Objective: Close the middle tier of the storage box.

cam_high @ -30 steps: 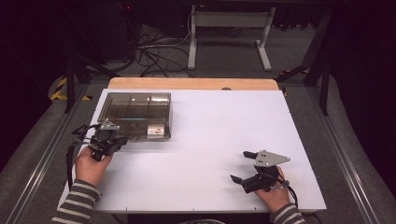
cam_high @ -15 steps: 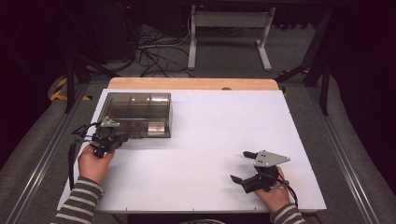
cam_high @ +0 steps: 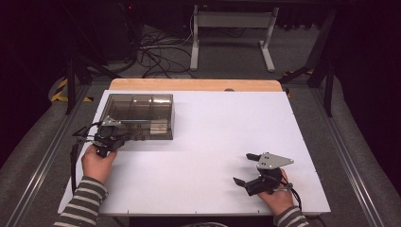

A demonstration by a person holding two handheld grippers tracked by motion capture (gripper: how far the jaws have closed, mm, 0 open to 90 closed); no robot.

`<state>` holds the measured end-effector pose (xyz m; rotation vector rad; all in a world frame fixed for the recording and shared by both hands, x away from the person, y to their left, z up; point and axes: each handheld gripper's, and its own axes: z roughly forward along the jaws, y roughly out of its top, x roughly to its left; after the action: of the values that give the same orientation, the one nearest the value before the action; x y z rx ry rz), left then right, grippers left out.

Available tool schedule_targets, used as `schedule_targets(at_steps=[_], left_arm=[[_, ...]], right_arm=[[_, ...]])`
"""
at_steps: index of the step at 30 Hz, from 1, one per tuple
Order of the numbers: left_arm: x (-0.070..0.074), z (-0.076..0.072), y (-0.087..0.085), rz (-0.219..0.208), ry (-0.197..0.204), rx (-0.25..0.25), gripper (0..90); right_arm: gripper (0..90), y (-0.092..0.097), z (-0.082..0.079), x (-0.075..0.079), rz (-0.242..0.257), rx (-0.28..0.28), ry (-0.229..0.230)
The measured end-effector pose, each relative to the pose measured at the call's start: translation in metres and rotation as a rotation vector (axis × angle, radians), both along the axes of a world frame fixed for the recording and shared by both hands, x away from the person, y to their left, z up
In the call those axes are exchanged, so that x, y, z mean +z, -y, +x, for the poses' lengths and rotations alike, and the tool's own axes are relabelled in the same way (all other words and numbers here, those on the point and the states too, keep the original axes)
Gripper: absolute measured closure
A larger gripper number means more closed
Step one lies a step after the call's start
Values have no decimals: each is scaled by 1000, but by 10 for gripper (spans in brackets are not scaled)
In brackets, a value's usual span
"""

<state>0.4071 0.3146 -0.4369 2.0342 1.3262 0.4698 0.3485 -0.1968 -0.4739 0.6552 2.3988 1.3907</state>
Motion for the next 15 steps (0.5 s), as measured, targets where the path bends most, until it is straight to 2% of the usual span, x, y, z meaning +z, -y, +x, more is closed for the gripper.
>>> schedule_targets(at_steps=[11,13,15], left_arm=[[1,5,-1,-30,-15,-10,899],[1,5,-1,-30,-17,-11,898],[1,5,0,-12,-12,-12,898]], right_arm=[[16,0,0,0,-1,0,0],[16,0,0,0,0,1,0],[16,0,0,0,-1,1,-1]])
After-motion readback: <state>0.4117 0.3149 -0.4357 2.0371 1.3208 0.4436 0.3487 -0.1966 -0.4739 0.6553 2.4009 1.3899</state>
